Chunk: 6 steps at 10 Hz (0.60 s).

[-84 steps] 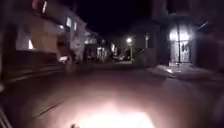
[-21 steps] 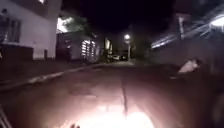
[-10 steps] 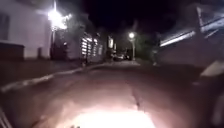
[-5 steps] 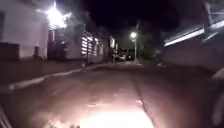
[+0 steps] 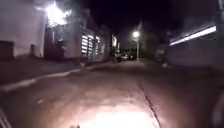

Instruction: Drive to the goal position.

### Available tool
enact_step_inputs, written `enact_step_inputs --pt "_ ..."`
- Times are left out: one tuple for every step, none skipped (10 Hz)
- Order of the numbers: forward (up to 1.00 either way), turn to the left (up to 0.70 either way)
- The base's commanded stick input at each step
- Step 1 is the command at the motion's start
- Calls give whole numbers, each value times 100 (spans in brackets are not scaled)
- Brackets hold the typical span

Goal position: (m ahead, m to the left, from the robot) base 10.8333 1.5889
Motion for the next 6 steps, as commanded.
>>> enact_step_inputs --pt "100 0" --pt "100 0" --pt "100 -1" --pt "100 -14" --pt "100 -27" --pt "100 -27"
